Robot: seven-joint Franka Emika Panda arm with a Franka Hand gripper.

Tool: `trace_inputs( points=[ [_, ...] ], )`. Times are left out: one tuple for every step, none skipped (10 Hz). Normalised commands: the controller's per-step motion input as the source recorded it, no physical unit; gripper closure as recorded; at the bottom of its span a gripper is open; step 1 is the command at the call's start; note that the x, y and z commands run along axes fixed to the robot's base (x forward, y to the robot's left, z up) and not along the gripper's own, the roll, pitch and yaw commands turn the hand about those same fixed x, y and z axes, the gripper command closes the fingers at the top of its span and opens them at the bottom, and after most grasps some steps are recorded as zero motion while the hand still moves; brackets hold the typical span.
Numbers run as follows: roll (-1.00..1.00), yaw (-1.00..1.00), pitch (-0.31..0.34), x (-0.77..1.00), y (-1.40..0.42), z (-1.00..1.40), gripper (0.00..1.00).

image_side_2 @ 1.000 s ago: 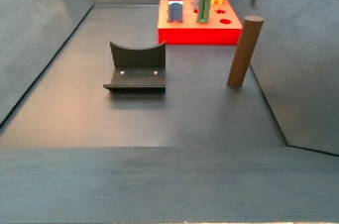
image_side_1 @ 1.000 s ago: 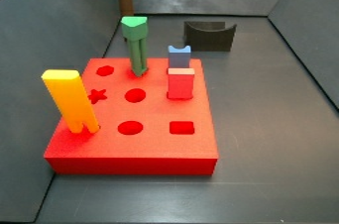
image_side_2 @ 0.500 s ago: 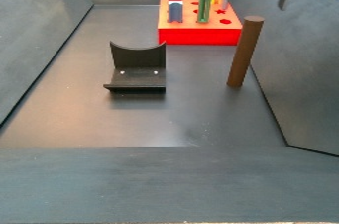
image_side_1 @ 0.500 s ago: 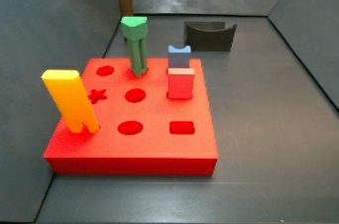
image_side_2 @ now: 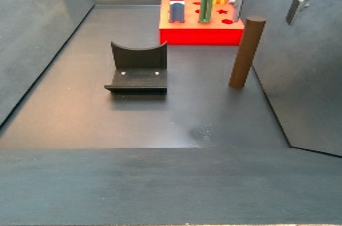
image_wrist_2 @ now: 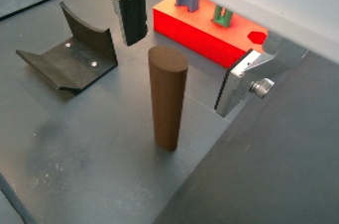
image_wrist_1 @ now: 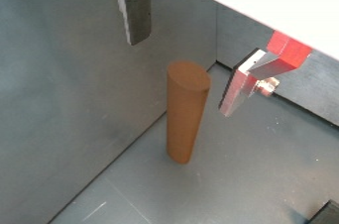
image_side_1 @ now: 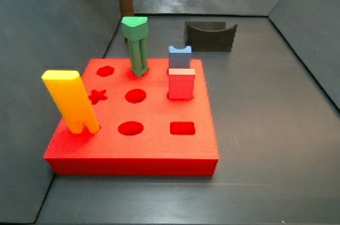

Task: Pick up the oval object. Move up. Move to above the board. Insert the oval object.
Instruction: Pick up the oval object.

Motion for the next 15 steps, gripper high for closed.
trace_inputs(
  points=[
    [0.00,0.00,0.000,0.31,0.00,-0.23,0.00],
    [-0.01,-0.06,-0.050,0.03,0.00,-0.27,0.00],
    [-0.15,-0.20,-0.106,0.00,0.00,-0.33,0.00],
    [-0.16,-0.20,-0.124,0.00,0.00,-0.34,0.00],
    [-0.14,-0.14,-0.106,0.00,0.01,-0.31,0.00],
    [-0.11,-0.05,-0.084,0.00,0.06,-0.32,0.00],
    [-0.08,0.00,-0.067,0.00,0.07,-0.31,0.00],
    [-0.05,0.06,-0.027,0.05,0.02,-0.29,0.00],
    [-0.04,0.00,-0.046,0.00,0.00,-0.17,0.00],
    [-0.03,0.00,-0.009,0.00,0.00,-0.02,0.00],
    [0.00,0.00,0.000,0.00,0.00,0.00,0.00],
    [0.00,0.00,0.000,0.00,0.00,0.00,1.00],
    [0.00,0.00,0.000,0.00,0.00,0.00,1.00],
    [0.00,0.00,0.000,0.00,0.00,0.00,1.00],
    [0.00,0.00,0.000,0.00,0.00,0.00,1.00]
  ],
)
